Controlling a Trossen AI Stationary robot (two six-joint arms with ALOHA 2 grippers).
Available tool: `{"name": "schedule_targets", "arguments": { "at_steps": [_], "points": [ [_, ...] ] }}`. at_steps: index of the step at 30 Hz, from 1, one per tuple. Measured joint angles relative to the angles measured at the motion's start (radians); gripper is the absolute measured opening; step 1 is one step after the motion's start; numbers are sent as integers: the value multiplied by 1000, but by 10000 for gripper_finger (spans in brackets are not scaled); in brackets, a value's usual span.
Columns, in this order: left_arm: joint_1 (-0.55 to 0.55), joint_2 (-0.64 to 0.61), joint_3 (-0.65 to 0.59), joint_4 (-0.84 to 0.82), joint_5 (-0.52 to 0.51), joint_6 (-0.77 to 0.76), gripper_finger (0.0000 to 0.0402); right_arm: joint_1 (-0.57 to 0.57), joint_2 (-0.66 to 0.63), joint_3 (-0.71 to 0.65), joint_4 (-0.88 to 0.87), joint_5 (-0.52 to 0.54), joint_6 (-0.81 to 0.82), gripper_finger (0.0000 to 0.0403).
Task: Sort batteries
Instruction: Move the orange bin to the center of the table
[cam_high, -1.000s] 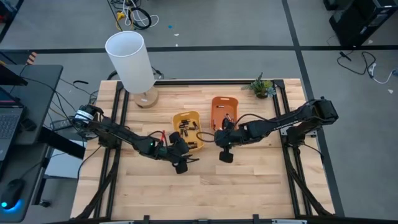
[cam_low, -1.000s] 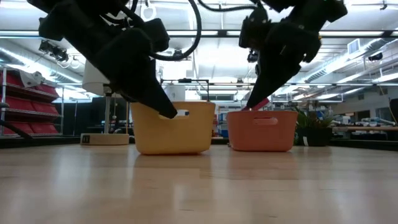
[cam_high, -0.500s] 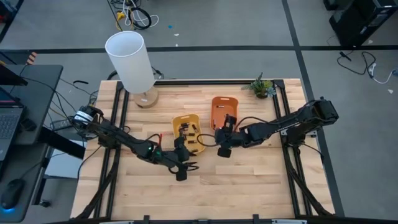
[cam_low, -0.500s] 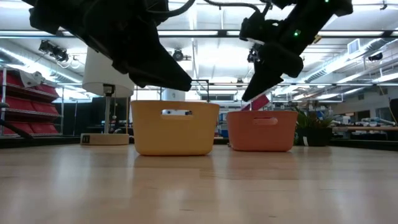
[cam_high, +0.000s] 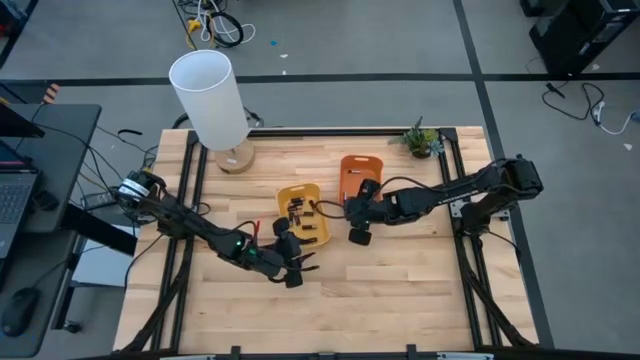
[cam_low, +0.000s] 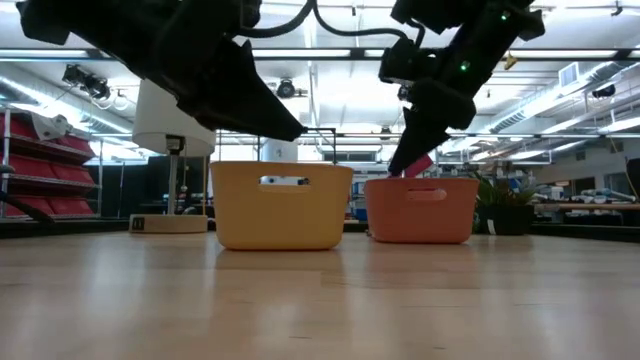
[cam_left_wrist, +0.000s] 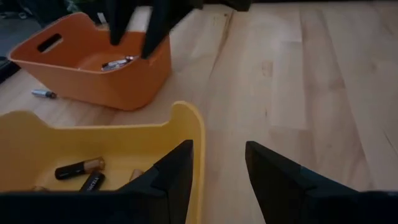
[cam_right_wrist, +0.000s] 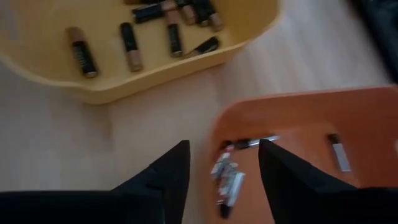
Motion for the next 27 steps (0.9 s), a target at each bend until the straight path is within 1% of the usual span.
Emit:
{"name": "schedule_targets", "arguments": {
  "at_steps": [2, 4, 7, 10, 13, 16, 18, 21, 25, 27],
  "points": [
    [-6, 0, 0, 11, -9, -2, 163, -10, 0, 0, -1, -57, 4, 172],
    [-14, 0, 0, 26, -11, -12, 163, -15, 0, 0, -5, -90, 21, 165],
    [-34, 0, 0, 39, -11, -21, 163, -15, 0, -24, -3, -72, 30, 155],
    [-64, 0, 0, 47, -21, 23, 163, -20, 0, -60, 12, -60, 28, 147],
    [-109, 0, 0, 54, -96, 31, 163, -26, 0, -102, 18, -59, 45, 140],
    [-156, -5, 0, 60, -199, 40, 163, -22, 0, -129, 26, -59, 44, 125],
    [-183, -16, 0, 63, -257, 55, 163, -19, 0, -145, 25, -72, 54, 108],
    [-222, -41, 0, 51, -332, 58, 163, -17, 0, -148, 34, -126, 77, 73],
    [-257, -71, 0, 49, -389, 57, 163, 4, 0, -148, 67, -181, 83, 15],
    [-268, -74, 0, 56, -397, 57, 163, 24, 0, -148, 83, -192, 84, 6]
  ]
}}
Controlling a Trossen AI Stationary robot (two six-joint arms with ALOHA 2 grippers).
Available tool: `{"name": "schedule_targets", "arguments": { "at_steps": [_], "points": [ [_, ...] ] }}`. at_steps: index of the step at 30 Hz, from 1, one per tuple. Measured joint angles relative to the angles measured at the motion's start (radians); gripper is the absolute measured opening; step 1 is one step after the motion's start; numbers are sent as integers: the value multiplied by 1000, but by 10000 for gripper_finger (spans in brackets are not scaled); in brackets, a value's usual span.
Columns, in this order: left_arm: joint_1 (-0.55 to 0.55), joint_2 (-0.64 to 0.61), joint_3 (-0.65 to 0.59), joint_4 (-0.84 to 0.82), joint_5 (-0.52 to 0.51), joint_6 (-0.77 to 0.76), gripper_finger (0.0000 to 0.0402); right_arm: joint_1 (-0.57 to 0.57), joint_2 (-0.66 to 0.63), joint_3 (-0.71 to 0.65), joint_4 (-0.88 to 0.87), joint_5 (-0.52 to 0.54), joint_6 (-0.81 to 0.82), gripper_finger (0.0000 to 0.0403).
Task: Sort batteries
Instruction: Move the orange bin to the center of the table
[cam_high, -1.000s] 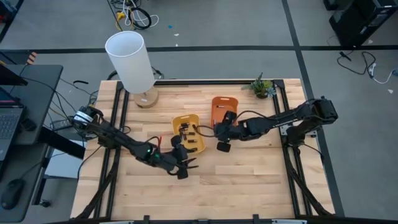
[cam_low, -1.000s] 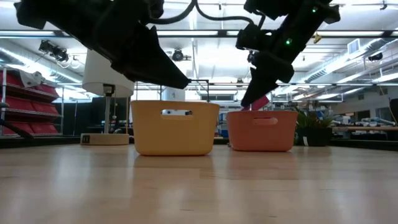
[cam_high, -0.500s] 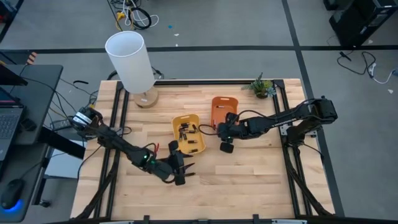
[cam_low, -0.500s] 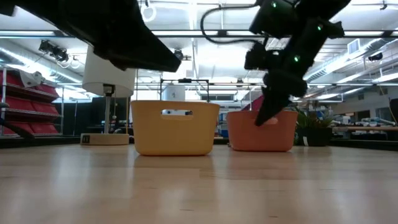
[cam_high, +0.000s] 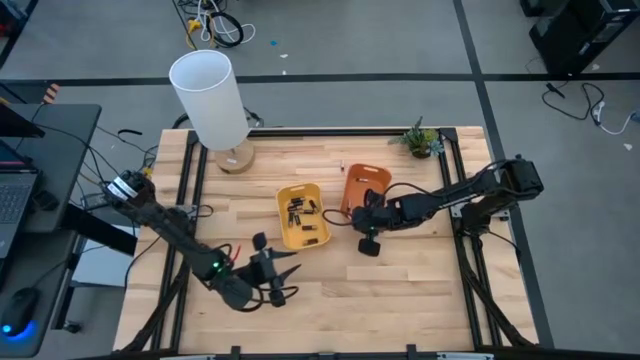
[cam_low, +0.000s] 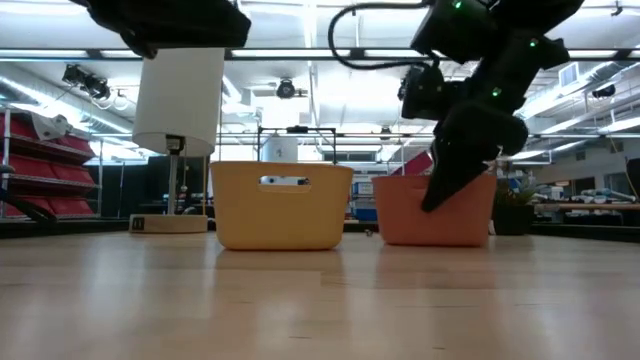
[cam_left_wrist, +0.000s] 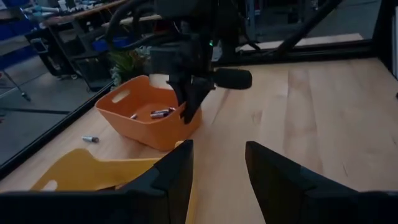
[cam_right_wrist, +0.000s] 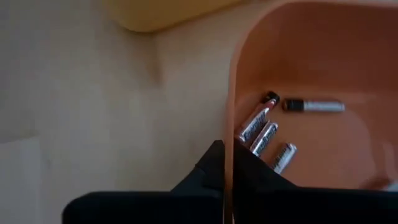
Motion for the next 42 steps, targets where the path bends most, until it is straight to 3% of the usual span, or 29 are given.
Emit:
{"name": "schedule_targets", "arguments": {
  "at_steps": [11, 17, 20, 25, 30, 37, 42],
  "points": [
    [-45, -5, 0, -14, -28, -59, 163, 121, 0, 0, 62, -99, -28, 4],
    [-102, -11, 0, -9, -262, -55, 163, 158, 0, 0, 90, -102, -93, 2],
    [-130, -11, 0, -12, -318, -55, 163, 161, 0, 0, 132, -98, -145, 1],
    [-138, -12, 0, -50, -306, -96, 163, 129, 0, 0, 229, -104, -215, 1],
    [-159, -12, 0, -69, -303, -108, 163, 108, 0, 0, 257, -129, -166, 9],
    [-176, -12, 0, -59, -349, -108, 163, 120, 0, 0, 273, -130, -144, 46],
    [-175, -12, 0, -56, -351, -106, 163, 122, -10, 0, 320, -51, -164, 81]
  ]
}}
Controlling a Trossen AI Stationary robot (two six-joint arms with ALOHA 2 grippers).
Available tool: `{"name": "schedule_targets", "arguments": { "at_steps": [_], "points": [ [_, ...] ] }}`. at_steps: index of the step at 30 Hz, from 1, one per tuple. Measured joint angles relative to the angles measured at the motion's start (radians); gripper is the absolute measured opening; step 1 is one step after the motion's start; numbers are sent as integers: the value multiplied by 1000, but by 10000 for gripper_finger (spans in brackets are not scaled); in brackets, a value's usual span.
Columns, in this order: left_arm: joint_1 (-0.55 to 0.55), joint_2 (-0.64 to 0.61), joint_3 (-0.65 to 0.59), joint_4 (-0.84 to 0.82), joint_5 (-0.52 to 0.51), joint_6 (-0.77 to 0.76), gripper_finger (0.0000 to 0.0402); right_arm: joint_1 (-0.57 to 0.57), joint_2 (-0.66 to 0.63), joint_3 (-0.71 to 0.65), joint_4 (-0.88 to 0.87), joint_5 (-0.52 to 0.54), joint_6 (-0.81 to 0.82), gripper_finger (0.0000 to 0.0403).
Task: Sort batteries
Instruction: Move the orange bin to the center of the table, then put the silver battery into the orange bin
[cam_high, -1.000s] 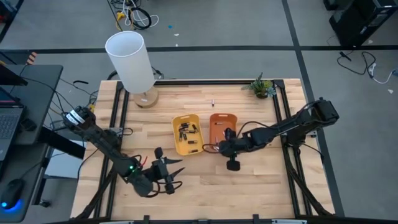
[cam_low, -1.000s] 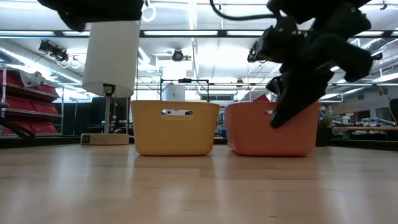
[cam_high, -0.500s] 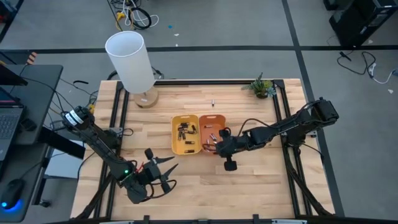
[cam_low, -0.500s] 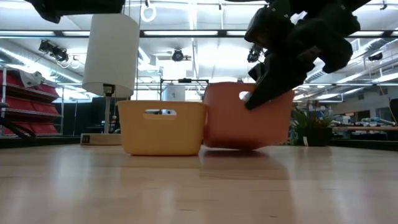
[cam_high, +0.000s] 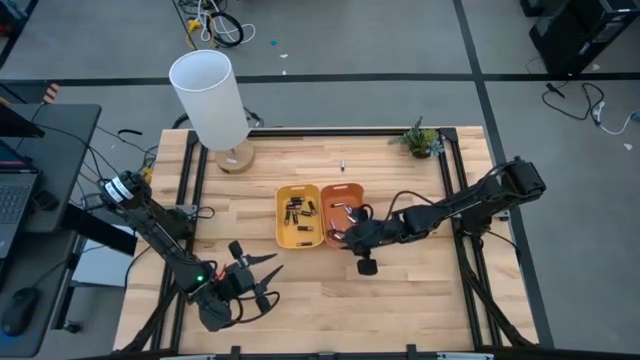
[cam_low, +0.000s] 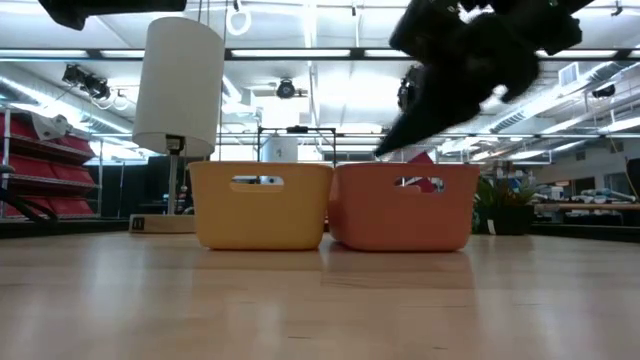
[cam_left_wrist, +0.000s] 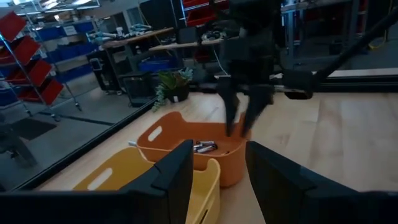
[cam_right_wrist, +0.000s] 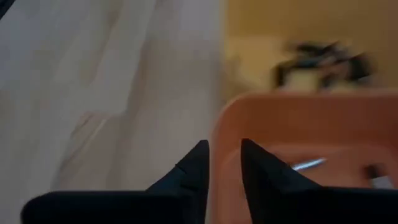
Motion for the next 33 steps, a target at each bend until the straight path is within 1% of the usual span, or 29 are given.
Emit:
{"name": "schedule_targets", "arguments": {
  "at_steps": [3, 6, 7, 8, 9, 10, 11, 13, 15, 17, 20, 22, 25, 26, 28, 31, 33],
  "points": [
    [-1, -11, 0, -3, -28, 26, 163, -23, -34, 0, 48, 121, -39, 95],
    [-1, -71, 0, -6, -43, 85, 163, -69, -93, 1, 73, 270, -99, 99],
    [-1, -106, 0, -5, -38, 110, 163, -93, -114, 4, 68, 323, -117, 98],
    [1, -148, 0, -5, -18, 133, 162, -129, -133, 12, 58, 350, -136, 95],
    [8, -194, 0, -5, 16, 156, 159, -173, -149, 21, 38, 351, -154, 92],
    [20, -241, 0, -6, 62, 180, 155, -222, -159, 30, 16, 333, -163, 89],
    [38, -289, 0, -12, 120, 210, 150, -278, -165, 41, -9, 291, -168, 86],
    [84, -369, 0, -39, 248, 281, 137, -391, -160, 66, -46, 169, -188, 80],
    [143, -429, 0, -78, 335, 343, 124, -501, -139, 88, -66, 43, -216, 78],
    [206, -466, 1, -133, 359, 372, 113, -602, -104, 107, -71, -67, -259, 78],
    [306, -480, 1, -262, 363, 358, 100, -730, -39, 147, -81, -139, -273, 78],
    [383, -474, 1, -347, 403, 292, 94, -802, 13, 197, -114, -198, -198, 78],
    [510, -464, 0, -426, 540, 186, 87, -888, 109, 305, -222, -311, 24, 81],
    [548, -457, 0, -440, 583, 181, 86, -908, 143, 347, -271, -338, 81, 83],
    [622, -449, 0, -458, 655, 192, 84, -935, 211, 443, -368, -357, 149, 89],
    [728, -441, 0, -438, 735, 245, 83, -943, 312, 592, -547, -355, 168, 101],
    [791, -441, 0, -426, 776, 272, 83, -931, 376, 684, -656, -323, 171, 107]
  ]
}}
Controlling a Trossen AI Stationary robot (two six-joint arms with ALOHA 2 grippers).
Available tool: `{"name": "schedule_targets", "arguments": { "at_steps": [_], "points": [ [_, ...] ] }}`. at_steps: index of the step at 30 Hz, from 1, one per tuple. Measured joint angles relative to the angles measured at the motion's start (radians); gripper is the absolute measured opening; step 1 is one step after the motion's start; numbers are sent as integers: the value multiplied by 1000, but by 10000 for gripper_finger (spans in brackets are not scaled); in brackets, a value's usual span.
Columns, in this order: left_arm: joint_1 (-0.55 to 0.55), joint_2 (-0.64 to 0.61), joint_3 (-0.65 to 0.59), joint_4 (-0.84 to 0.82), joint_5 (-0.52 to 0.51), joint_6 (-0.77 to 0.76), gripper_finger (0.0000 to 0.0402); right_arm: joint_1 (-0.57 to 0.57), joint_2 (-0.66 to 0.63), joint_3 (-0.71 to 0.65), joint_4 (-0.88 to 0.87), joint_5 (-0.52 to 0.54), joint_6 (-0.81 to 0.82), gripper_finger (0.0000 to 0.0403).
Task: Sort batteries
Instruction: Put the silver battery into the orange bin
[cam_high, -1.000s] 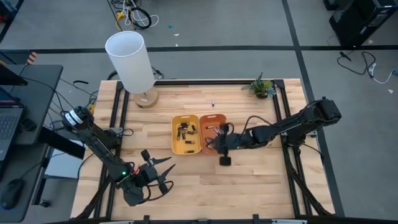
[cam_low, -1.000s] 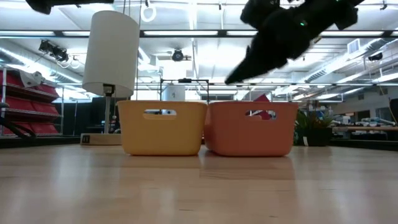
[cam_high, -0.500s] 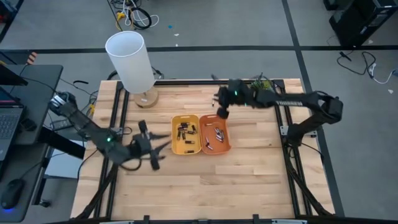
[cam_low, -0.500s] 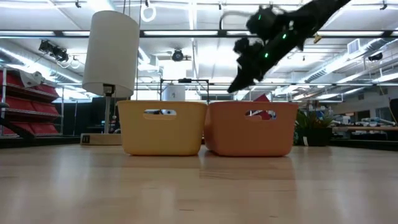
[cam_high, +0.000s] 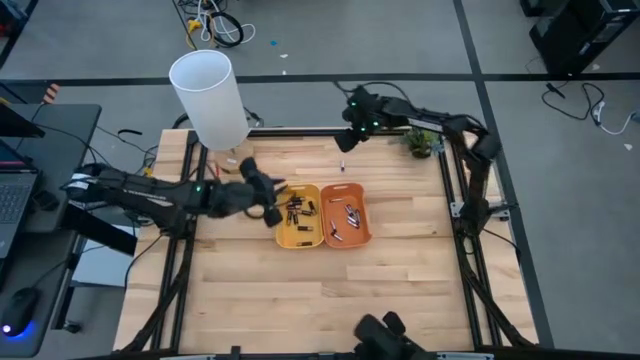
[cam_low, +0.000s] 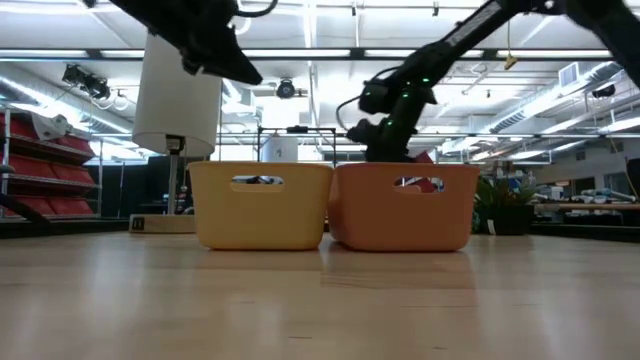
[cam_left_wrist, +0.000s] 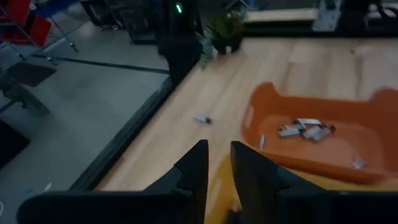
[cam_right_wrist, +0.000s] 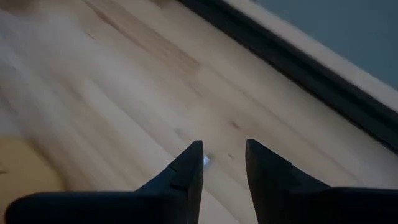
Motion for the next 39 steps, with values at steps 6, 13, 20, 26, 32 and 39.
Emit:
{"name": "schedule_targets", "arguments": {
  "at_steps": [6, 13, 20, 26, 32, 39],
  "points": [
    [142, 0, 0, 30, 71, 57, 83, 65, 152, 227, -239, 242, 19, 113],
    [290, 43, 0, 40, 104, 121, 83, 120, 246, 342, -309, 142, 31, 113],
    [447, 137, 0, 98, 258, 158, 83, 98, 330, 373, -323, -13, 158, 113],
    [522, 237, 0, 211, 287, 217, 83, 74, 356, 371, -416, -12, 180, 113],
    [588, 289, 0, 279, 417, 253, 83, 53, 355, 371, -409, -1, 199, 113],
    [635, 294, 0, 285, 432, 255, 83, 51, 355, 371, -408, -13, 187, 113]
  ]
}}
